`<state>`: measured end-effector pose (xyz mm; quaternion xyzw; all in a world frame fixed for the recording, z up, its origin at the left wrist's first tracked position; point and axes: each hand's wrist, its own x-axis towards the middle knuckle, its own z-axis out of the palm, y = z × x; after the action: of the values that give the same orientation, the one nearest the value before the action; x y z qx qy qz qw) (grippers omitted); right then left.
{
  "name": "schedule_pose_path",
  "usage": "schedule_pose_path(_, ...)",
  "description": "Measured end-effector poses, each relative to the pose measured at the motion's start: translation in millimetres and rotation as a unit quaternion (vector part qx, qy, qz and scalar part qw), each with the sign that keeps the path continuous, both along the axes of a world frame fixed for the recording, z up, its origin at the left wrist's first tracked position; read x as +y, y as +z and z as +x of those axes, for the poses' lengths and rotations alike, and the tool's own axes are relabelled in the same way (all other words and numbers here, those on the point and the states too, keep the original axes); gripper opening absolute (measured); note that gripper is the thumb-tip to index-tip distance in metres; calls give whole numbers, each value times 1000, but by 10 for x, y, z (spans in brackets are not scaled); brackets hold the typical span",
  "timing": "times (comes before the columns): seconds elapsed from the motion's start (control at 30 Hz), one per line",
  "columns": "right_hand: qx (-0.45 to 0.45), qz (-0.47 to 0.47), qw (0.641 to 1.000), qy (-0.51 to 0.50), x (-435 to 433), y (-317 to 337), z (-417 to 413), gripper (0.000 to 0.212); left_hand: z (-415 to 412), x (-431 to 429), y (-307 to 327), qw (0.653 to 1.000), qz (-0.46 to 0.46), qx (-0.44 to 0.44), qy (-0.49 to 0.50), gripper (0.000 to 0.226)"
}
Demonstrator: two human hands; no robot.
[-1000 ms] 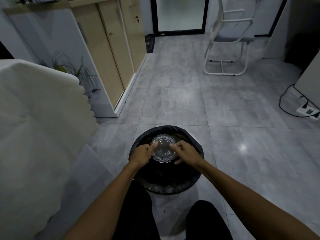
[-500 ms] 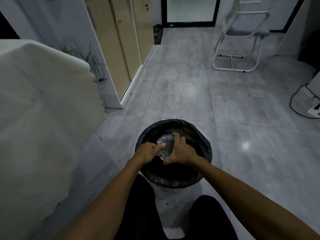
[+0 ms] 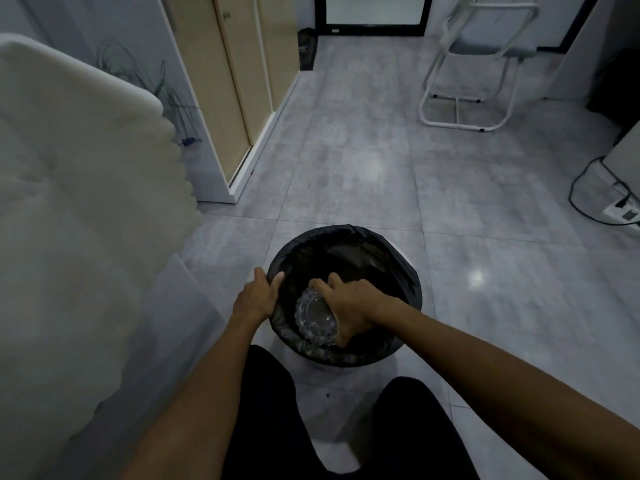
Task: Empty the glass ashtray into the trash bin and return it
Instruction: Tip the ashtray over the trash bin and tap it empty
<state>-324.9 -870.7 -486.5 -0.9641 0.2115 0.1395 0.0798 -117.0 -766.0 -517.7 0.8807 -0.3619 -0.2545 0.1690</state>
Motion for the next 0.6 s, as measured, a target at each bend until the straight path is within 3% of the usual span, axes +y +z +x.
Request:
schedule_pose_path(0.07, -7, -14, 1000, -13, -30, -18, 13, 139, 12, -18, -81, 1000, 1, 10, 9, 66)
schedule_pose_path(0.27, -65, -2, 981, -182, -3, 24, 62, 137, -46, -129, -167, 1000, 1, 2, 21, 59)
schedule_pose_path(0.43, -11, -10, 1000, 6, 166, -69, 162, 136, -34, -103, -212, 999, -5, -29, 25, 58)
schedule_pose_path(0.6, -88, -6, 983, -160, 26, 3, 51, 134, -52, -131, -207, 999, -2, -25, 32, 60)
